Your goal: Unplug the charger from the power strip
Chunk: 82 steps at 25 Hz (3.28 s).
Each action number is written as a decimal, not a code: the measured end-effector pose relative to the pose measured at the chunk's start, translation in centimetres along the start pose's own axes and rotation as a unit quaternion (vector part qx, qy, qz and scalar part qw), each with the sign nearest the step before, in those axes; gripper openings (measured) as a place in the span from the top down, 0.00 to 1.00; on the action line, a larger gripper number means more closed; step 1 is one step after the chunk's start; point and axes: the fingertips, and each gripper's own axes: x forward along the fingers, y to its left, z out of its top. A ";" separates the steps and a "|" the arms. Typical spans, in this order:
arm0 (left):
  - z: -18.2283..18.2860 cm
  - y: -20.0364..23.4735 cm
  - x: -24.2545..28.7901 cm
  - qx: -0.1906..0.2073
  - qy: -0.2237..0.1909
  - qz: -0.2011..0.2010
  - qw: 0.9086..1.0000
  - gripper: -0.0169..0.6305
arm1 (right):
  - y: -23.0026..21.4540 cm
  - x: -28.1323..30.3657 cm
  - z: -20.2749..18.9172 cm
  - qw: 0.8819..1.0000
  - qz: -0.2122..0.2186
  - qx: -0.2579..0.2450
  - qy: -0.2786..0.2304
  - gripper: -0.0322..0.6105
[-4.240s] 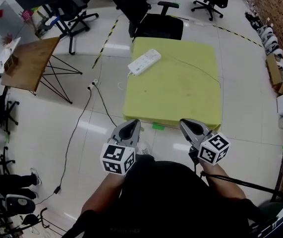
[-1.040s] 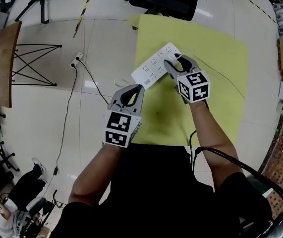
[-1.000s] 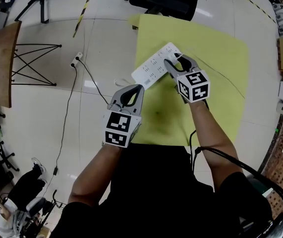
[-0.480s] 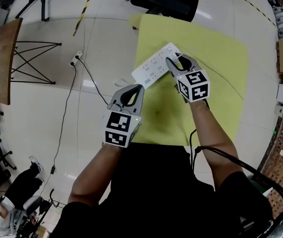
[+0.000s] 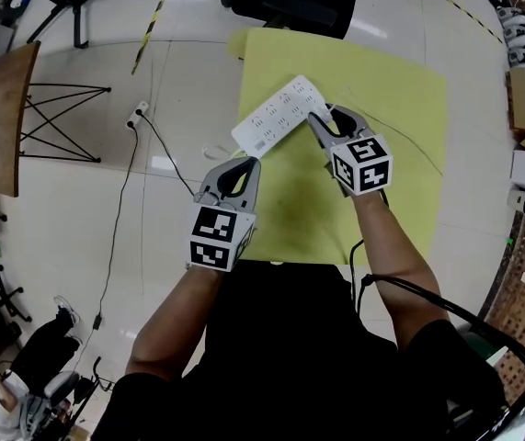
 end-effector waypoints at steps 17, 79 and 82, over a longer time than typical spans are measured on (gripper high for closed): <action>-0.2 -5.4 -2.0 -0.007 -0.011 0.034 0.999 0.96 | -2.0 -9.7 -12.5 0.980 0.046 0.188 0.046 0.74; -3.5 -12.5 -19.9 0.024 -0.092 -0.024 0.995 0.96 | 15.7 -30.7 -8.8 0.933 0.121 0.284 -0.183 0.95; -4.9 -12.4 -20.5 0.026 -0.084 -0.041 0.995 0.96 | 17.8 -31.1 -10.1 0.945 0.088 0.261 -0.177 0.95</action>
